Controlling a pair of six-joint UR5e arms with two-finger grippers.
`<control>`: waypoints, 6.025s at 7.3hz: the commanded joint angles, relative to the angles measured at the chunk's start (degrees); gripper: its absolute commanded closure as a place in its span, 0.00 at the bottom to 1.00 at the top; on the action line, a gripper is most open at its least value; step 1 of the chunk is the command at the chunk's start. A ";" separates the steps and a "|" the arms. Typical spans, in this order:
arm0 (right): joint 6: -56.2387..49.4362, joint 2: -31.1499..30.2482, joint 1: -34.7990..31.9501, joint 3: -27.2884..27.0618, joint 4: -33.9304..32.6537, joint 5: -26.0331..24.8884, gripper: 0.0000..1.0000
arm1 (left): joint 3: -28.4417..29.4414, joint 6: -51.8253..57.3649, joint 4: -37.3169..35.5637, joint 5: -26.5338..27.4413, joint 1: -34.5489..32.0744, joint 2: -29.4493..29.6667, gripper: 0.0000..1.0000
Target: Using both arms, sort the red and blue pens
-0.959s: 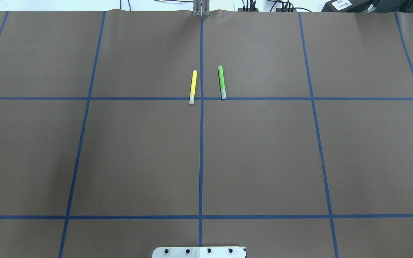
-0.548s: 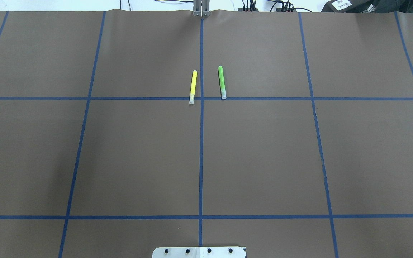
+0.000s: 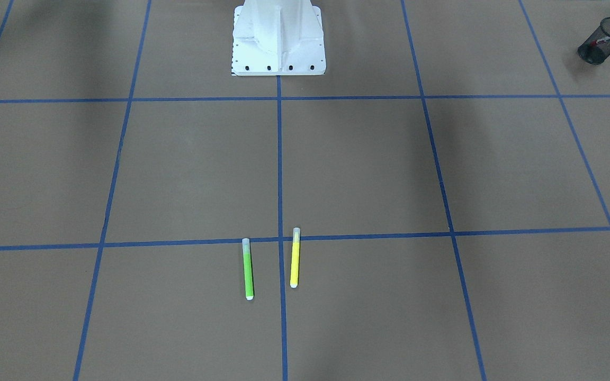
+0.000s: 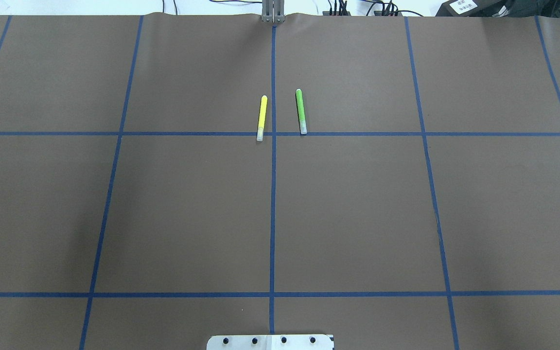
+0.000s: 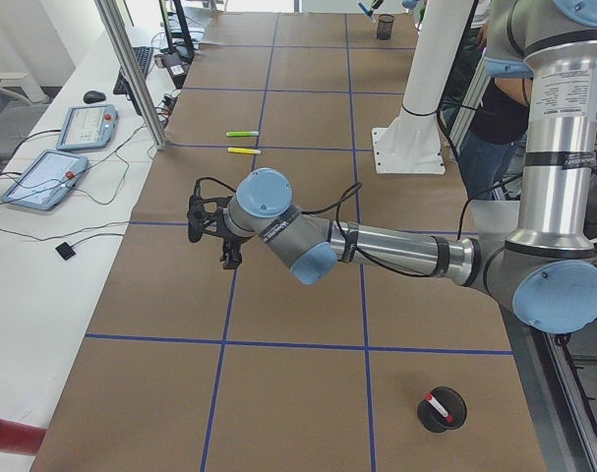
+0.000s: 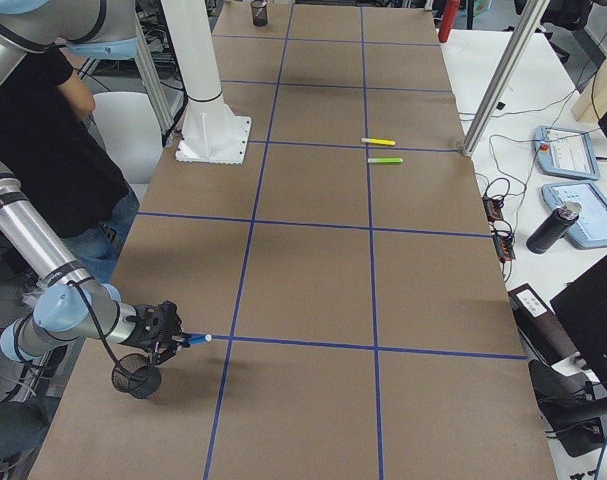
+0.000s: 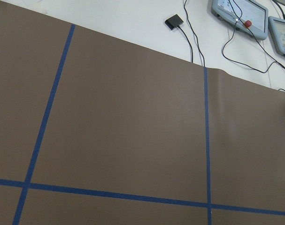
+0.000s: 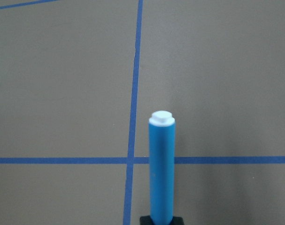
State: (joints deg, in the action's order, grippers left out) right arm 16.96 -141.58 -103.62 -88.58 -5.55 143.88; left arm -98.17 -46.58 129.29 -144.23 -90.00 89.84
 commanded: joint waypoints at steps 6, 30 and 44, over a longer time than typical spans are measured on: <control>-6.49 -2.46 -4.57 0.34 1.06 -4.30 1.00 | -0.45 -0.09 0.18 0.09 0.09 -0.98 0.00; -12.30 0.90 -13.70 -7.82 -16.53 -11.09 0.00 | -3.00 -4.13 0.61 -0.09 0.70 -2.47 0.00; -12.66 60.81 19.49 -14.93 -95.66 -13.19 0.00 | -2.73 22.52 -18.15 9.45 9.76 -3.44 0.00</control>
State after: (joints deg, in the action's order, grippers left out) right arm 4.44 -80.46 -85.79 -100.81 -97.04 130.80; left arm -100.53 -31.62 116.46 -138.17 -80.27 86.44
